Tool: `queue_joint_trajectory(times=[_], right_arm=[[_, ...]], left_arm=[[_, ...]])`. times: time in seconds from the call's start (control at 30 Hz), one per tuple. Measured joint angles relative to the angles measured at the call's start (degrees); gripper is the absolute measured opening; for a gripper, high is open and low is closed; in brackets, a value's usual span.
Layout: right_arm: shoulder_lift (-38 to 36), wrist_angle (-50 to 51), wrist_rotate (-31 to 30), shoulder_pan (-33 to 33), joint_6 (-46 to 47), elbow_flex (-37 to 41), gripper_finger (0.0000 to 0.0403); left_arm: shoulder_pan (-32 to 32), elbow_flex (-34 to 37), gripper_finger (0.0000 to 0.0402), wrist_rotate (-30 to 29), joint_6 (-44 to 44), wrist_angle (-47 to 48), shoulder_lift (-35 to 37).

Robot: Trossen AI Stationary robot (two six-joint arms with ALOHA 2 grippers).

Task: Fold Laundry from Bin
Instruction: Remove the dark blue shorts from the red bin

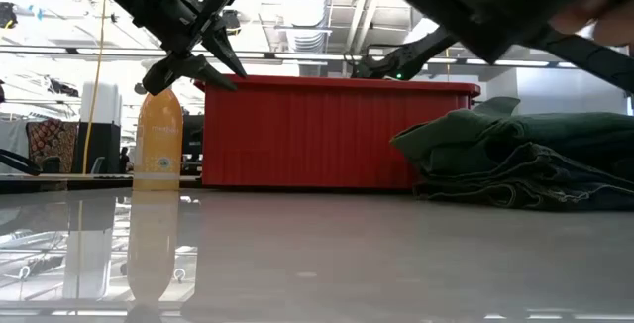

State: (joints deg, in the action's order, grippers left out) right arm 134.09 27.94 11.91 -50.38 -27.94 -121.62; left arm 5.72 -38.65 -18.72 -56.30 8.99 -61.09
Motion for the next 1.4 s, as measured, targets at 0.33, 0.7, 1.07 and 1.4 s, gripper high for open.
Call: queue_joint_trajectory(times=[0.33,0.7,1.07,1.4], right_arm=[[-5.7,-2.7,-2.5,4.1,-1.3,-2.5,0.0029],[-31.5,-2.0,-3.0,12.0,4.0,-2.9,0.0018],[-49.0,6.0,-2.8,40.7,24.8,-3.1,0.0018],[-43.5,8.5,-30.2,71.2,33.9,-2.9,0.0019]], left_arm=[[-0.3,0.0,0.0107,0.5,1.7,-1.2,0.0],[1.3,0.0,0.0107,8.1,17.0,-1.0,0.0],[-2.4,0.0,0.0107,25.6,29.9,3.5,5.6],[-13.1,0.3,0.0107,22.4,35.9,-2.0,8.5]])
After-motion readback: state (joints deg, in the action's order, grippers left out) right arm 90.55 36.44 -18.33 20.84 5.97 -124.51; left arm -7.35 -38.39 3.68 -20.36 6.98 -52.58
